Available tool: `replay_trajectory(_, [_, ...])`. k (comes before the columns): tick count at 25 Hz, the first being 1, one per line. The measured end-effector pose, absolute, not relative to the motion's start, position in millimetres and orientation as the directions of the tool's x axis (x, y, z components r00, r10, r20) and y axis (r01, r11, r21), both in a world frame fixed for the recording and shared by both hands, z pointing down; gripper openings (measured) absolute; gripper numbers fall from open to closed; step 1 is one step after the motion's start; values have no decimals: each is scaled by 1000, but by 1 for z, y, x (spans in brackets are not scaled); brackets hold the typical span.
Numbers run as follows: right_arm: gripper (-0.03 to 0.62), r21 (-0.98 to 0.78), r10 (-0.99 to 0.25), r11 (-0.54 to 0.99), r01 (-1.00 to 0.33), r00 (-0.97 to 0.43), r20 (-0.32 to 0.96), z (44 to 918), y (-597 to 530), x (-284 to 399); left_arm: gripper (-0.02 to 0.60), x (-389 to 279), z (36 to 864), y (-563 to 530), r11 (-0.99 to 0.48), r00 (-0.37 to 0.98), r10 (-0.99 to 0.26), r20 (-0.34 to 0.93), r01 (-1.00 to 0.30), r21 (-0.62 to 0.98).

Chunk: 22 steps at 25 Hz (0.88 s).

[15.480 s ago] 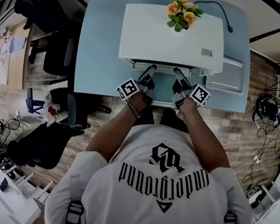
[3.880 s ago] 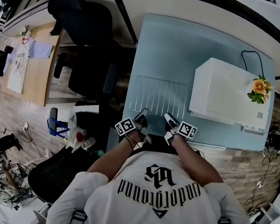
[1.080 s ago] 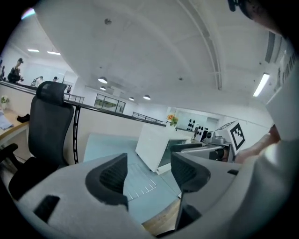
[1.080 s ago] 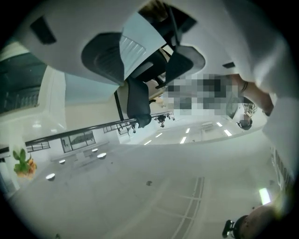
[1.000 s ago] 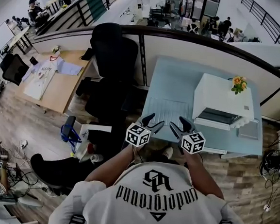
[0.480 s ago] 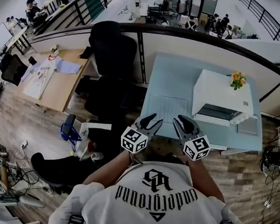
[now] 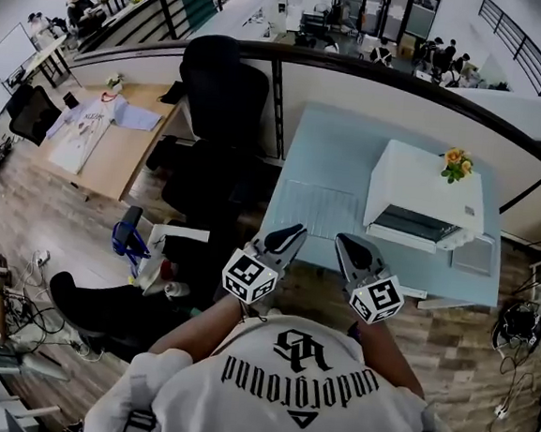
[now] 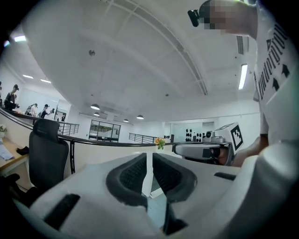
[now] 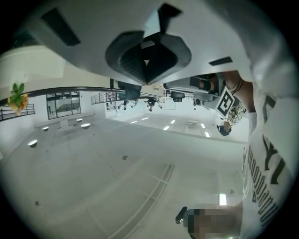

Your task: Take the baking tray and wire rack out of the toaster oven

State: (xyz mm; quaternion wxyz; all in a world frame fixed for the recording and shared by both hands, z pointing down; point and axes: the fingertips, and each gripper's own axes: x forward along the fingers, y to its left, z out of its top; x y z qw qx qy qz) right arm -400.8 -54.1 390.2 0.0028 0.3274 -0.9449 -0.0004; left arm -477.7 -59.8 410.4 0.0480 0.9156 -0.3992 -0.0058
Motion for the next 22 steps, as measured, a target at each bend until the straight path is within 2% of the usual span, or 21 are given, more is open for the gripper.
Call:
replay_trajectory(6, [3,24,-626,779,-626,-779,14,385,-34,-342,-1,-440,400,-39,-658,660,-751,9,-749,70])
replay_trajectory(22, [5,72,-632,772,-631,-775,-11,390,64,-181,-3,-305,401,60,-647,647,-762,-28,-761,41])
